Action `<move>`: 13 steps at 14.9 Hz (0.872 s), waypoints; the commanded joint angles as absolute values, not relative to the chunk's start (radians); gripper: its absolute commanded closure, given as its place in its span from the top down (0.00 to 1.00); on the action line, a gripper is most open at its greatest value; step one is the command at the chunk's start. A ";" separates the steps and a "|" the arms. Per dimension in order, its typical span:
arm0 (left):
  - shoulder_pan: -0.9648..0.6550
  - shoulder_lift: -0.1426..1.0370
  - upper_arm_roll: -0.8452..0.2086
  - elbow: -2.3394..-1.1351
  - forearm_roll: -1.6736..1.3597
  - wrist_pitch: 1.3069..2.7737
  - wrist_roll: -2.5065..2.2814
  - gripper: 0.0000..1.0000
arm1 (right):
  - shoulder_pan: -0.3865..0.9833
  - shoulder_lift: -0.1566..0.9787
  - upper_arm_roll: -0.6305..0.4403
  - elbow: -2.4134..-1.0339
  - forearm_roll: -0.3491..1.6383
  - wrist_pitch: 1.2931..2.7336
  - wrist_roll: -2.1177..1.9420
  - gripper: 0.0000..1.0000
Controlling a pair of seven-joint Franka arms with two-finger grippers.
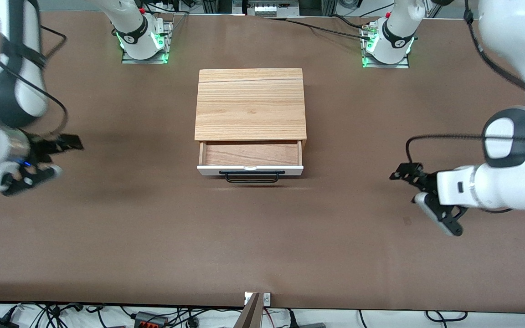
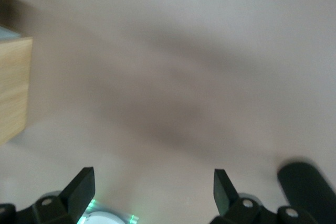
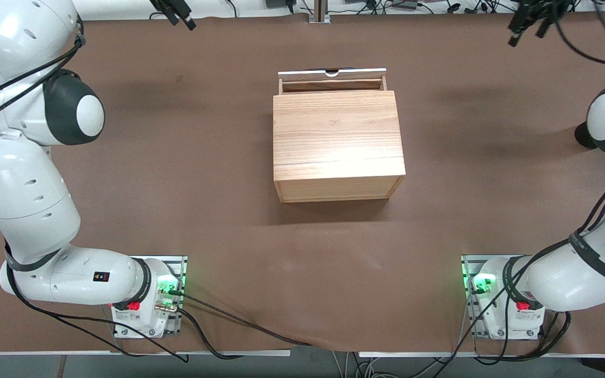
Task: Pull top drawer with both arms simultaneously
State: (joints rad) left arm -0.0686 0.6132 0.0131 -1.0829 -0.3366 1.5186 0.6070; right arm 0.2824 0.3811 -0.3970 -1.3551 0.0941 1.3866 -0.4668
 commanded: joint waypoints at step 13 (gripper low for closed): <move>-0.040 0.200 -0.012 -1.380 -0.003 1.409 0.026 1.00 | -0.047 -0.017 -0.002 -1.721 0.015 1.552 -0.009 1.00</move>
